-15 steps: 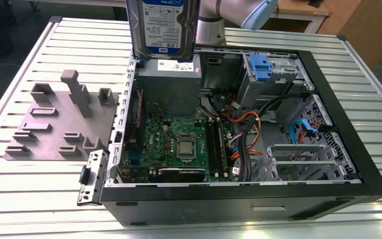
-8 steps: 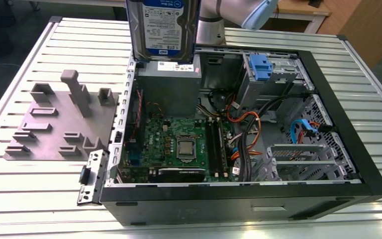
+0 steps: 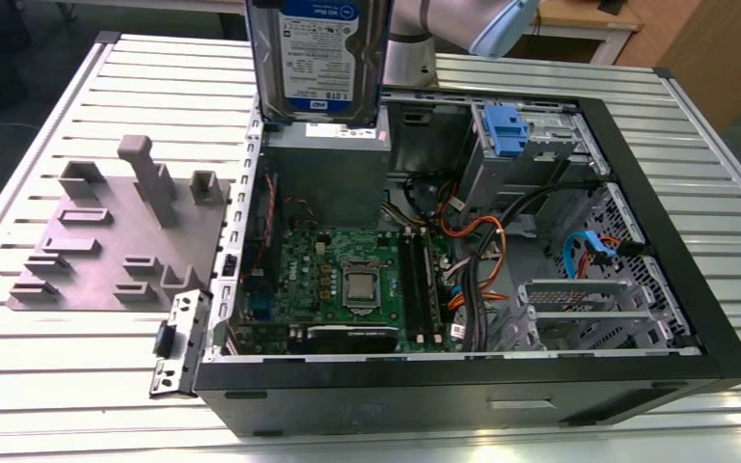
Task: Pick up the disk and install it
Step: 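Pick up the disk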
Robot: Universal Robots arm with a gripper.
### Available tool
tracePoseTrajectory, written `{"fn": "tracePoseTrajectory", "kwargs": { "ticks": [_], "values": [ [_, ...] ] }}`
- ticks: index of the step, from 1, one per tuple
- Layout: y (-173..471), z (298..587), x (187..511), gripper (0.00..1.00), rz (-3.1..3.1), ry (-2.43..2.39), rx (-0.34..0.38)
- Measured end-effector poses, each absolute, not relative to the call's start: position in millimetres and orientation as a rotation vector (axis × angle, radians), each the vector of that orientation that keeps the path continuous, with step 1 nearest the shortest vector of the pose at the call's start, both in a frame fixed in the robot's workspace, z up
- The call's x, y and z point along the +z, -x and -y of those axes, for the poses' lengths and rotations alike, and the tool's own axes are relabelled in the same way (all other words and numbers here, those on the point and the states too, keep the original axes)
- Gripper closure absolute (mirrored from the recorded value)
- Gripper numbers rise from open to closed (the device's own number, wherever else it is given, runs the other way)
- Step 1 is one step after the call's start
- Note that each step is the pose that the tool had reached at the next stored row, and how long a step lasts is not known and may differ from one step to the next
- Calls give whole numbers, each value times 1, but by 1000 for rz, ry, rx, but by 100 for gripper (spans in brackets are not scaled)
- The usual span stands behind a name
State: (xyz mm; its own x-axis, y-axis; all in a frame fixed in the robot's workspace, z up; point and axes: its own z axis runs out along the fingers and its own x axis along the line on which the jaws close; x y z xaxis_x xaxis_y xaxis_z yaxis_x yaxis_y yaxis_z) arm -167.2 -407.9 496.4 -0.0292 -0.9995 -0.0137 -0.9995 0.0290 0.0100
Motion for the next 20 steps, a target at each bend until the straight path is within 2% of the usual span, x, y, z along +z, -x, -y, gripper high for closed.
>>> {"fn": "tracePoseTrajectory", "kwargs": {
  "ticks": [20],
  "values": [
    [147, 408, 496, 64, -2251, 2187, 26]
  ]
}}
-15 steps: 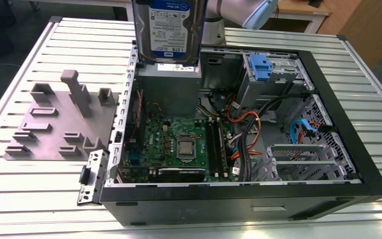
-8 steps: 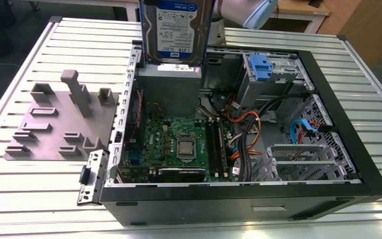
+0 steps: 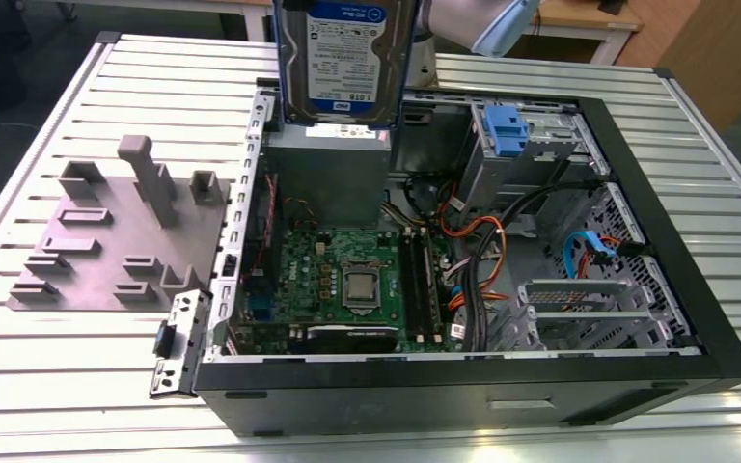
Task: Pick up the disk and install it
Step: 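Pick up the disk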
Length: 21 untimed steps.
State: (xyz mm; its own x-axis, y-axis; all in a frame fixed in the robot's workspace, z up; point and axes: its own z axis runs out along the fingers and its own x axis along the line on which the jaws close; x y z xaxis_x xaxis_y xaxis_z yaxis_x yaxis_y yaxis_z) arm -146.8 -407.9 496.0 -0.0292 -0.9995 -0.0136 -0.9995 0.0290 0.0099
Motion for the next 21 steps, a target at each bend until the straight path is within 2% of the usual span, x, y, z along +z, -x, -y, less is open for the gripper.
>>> {"fn": "tracePoseTrajectory", "kwargs": {
  "ticks": [21],
  "values": [
    [139, 408, 496, 64, -2251, 2187, 26]
  ]
}}
